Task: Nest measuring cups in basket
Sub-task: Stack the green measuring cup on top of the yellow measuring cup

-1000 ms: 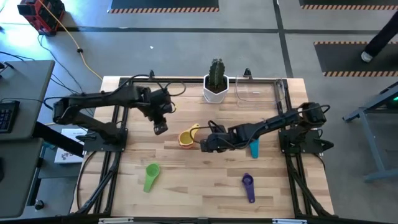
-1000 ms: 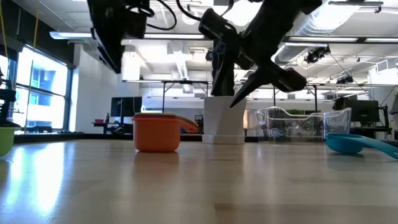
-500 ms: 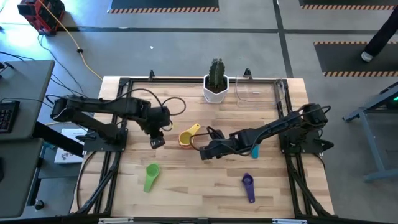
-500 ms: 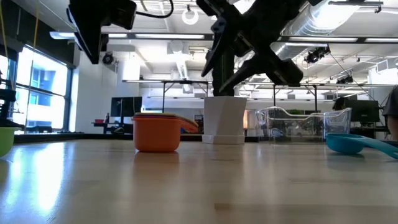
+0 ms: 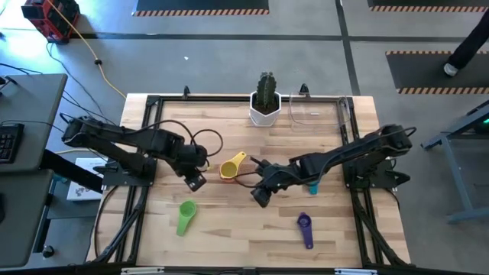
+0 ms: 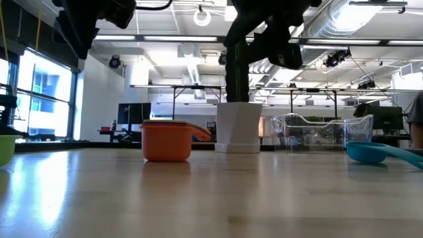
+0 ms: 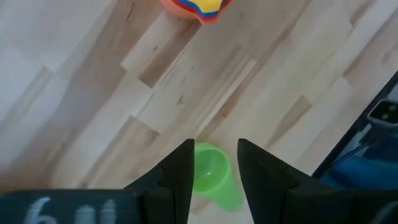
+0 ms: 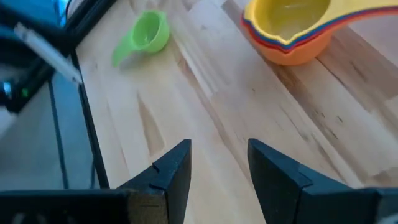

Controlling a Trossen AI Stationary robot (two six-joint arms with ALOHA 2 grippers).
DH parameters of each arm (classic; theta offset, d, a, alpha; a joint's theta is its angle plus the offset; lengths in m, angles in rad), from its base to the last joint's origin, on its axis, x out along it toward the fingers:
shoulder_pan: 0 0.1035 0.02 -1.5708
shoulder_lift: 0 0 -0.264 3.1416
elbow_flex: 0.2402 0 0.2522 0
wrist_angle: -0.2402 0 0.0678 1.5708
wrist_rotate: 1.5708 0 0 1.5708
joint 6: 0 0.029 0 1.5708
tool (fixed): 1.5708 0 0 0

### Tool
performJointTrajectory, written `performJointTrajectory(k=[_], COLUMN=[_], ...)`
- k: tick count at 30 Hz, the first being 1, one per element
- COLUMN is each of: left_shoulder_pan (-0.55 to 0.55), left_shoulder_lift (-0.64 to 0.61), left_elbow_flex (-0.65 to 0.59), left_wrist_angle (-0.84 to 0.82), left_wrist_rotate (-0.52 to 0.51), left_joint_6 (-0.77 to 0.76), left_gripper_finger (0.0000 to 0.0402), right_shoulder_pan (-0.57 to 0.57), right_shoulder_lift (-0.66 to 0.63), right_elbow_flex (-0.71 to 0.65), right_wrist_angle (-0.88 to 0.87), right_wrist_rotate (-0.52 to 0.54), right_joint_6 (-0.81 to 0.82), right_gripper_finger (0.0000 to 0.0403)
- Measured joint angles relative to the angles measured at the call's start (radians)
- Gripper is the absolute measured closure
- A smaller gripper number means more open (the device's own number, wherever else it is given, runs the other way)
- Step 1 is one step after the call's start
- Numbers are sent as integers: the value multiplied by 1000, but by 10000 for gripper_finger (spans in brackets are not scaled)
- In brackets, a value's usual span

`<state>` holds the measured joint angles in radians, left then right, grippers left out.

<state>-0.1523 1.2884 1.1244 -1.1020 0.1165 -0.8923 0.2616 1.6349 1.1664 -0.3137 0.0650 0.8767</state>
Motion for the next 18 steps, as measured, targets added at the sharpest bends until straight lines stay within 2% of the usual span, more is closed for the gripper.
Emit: performJointTrajectory(k=[8,18], left_shoulder_pan=[-86,-263], left_shoulder_lift=[0,0], left_elbow_flex=[0,0], left_wrist_angle=[-1,-1], left_wrist_rotate=[-57,-162], left_joint_6=[-210,-412], left_gripper_finger=[289,289], right_shoulder_pan=[16,21], right_shoulder_lift=[-9,-9], right_elbow_flex=[0,0], right_wrist_angle=[-24,-100], right_wrist_rotate=[-34,-62], right_joint_6=[-176,-204], right_gripper_finger=[253,253])
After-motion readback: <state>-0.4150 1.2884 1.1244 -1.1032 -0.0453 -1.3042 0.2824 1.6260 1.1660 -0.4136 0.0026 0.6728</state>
